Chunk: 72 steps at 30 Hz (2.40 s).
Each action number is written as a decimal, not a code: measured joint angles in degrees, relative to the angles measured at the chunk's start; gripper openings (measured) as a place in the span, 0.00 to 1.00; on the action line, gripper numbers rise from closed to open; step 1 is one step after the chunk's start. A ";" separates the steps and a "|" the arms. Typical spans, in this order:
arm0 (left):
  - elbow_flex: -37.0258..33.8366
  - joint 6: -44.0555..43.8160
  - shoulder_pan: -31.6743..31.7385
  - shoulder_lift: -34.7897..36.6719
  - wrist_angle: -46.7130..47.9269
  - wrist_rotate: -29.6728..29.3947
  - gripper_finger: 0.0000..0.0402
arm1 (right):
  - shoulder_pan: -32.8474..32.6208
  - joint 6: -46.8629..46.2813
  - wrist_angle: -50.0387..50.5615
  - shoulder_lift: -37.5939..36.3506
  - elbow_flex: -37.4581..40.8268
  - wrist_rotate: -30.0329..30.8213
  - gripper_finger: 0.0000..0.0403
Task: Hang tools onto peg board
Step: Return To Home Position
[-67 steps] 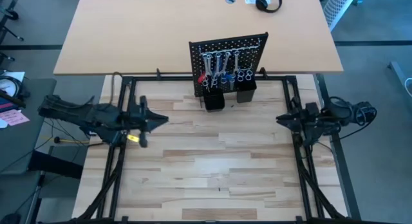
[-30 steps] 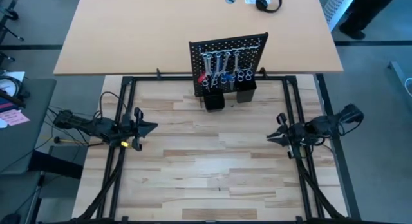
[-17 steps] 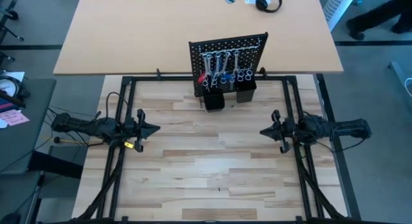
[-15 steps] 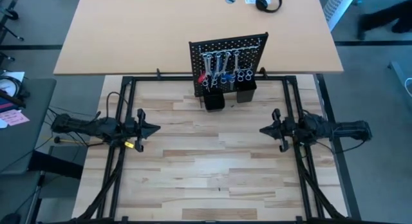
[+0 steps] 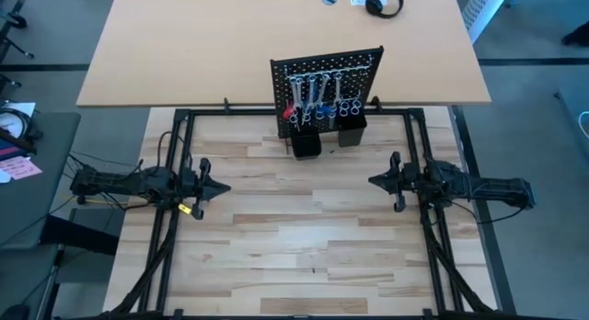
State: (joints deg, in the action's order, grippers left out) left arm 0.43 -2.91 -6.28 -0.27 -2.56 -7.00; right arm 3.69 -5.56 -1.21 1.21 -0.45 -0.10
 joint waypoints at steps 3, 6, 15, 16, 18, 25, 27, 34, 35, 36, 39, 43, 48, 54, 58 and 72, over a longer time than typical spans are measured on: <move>-0.02 0.97 0.16 -0.76 -0.42 -0.64 0.00 | 0.43 -0.02 0.08 -0.01 0.02 0.02 0.04; -0.02 2.99 0.13 -2.04 -0.17 -0.05 0.00 | 0.58 0.00 0.10 0.03 0.04 0.02 0.04; -0.02 -0.09 0.13 -2.82 -0.50 -1.43 0.00 | 0.56 -0.02 0.18 0.03 0.07 0.04 0.04; -0.02 0.78 0.13 -2.82 -0.56 -1.78 0.00 | 0.56 -0.02 0.19 0.03 0.09 0.04 0.04; -0.02 2.28 0.13 -3.13 -0.62 -1.86 0.00 | 0.56 -0.02 0.21 0.03 0.09 0.06 0.04; -0.02 5.24 0.13 -3.21 -0.60 -1.93 0.00 | 0.56 -0.02 0.27 0.03 0.11 0.07 0.04; -0.02 5.20 0.13 -3.21 -0.59 -1.93 0.00 | 0.56 -0.02 0.28 0.03 0.11 0.07 0.04; -0.02 5.26 0.13 -3.21 -0.60 -1.93 0.00 | 0.56 -0.02 0.30 0.03 0.11 0.07 0.04; -0.02 5.26 0.13 -3.21 -0.58 -1.93 0.00 | 0.56 -0.02 0.30 0.03 0.11 0.07 0.04; -0.02 5.25 0.13 -3.21 -0.58 -1.93 0.00 | 0.56 -0.02 0.30 0.03 0.13 0.07 0.04; -0.02 5.26 0.13 -3.21 -0.58 -1.93 0.00 | 0.56 -0.02 0.31 0.03 0.13 0.07 0.04; -0.02 5.26 0.13 -3.21 -0.58 -1.93 0.00 | 0.56 -0.02 0.32 0.03 0.13 0.09 0.04; -0.02 5.26 0.13 -3.21 -0.58 -1.93 0.00 | 0.56 -0.02 0.33 0.03 0.15 0.09 0.04; -0.02 5.26 0.13 -3.21 -0.58 -1.93 0.00 | 0.56 -0.02 0.34 0.03 0.15 0.09 0.04; -0.02 5.26 0.12 -3.21 -0.58 -1.93 0.00 | 0.56 -0.02 0.34 0.03 0.15 0.09 0.04; -0.02 5.26 0.11 -3.21 -0.58 -1.93 0.00 | 0.56 -0.02 0.36 0.03 0.15 0.11 0.04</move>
State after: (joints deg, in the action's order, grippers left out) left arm 0.40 2.35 -6.17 -3.49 -3.14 -8.93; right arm 4.25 -5.58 -0.84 1.23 -0.30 0.01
